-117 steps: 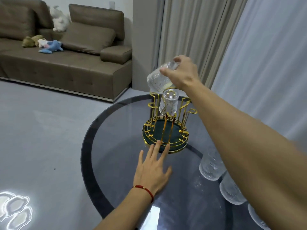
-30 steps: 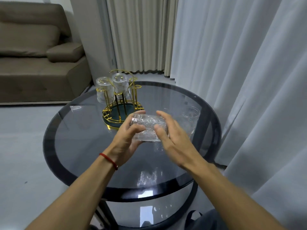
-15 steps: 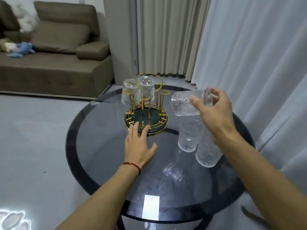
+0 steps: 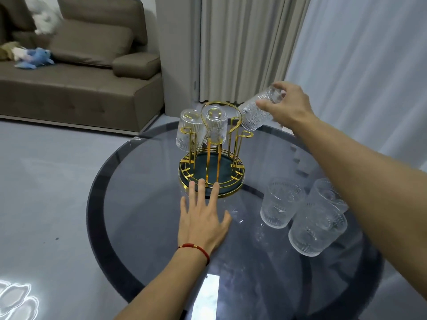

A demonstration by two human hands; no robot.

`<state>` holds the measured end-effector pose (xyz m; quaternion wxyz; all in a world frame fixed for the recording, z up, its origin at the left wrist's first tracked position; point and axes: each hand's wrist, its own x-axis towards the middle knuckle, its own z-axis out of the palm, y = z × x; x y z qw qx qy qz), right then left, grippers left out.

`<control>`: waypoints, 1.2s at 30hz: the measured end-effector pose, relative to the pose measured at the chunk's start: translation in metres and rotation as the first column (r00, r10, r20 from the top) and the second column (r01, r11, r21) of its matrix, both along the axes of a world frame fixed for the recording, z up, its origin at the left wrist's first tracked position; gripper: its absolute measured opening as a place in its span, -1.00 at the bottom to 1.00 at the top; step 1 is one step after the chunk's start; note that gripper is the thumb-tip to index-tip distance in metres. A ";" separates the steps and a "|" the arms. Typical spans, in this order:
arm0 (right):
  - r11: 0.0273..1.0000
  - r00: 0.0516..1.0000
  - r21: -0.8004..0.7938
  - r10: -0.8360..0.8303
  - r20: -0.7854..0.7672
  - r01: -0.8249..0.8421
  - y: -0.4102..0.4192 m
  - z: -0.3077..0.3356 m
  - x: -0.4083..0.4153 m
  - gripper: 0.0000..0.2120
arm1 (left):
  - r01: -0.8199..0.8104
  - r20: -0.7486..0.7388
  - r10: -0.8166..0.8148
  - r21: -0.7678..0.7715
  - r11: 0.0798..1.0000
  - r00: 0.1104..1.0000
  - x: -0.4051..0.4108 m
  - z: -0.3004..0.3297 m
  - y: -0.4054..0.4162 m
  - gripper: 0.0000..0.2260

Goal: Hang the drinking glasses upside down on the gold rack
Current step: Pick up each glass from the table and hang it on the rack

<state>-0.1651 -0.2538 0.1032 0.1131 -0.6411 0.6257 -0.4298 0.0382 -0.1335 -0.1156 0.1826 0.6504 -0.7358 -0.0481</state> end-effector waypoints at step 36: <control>0.968 0.983 0.203 0.168 -0.079 -0.149 0.050 -0.039 -0.022 -0.57 | 0.009 -0.018 -0.009 0.008 1.000 1.000 -0.001 0.007 0.003 -0.37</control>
